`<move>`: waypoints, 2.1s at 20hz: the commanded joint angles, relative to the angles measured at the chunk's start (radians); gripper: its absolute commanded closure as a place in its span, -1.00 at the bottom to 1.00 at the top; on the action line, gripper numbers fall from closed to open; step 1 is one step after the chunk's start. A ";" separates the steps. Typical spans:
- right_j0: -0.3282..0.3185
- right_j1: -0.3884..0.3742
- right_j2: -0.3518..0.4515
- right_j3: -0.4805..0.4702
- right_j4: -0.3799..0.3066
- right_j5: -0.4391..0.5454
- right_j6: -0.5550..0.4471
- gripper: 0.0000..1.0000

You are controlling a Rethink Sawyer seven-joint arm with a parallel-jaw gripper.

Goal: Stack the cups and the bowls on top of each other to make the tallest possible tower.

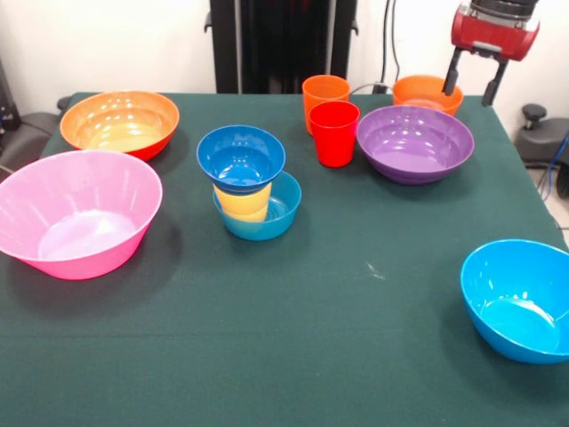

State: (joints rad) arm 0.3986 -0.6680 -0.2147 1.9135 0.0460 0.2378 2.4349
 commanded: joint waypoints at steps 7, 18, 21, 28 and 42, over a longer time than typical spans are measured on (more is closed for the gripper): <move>0.043 0.143 0.066 0.097 -0.053 -0.165 0.090 -1.00; 0.020 0.141 0.082 0.095 -0.039 -0.106 0.056 -1.00; 0.006 0.133 0.103 0.103 -0.035 -0.086 0.050 -1.00; 0.005 0.122 0.124 0.119 -0.029 -0.081 0.053 -1.00; -0.040 0.106 0.206 0.162 -0.034 -0.111 0.050 -1.00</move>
State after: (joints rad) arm 0.3918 -0.5535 -0.1643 2.0326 0.0474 0.1093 2.4349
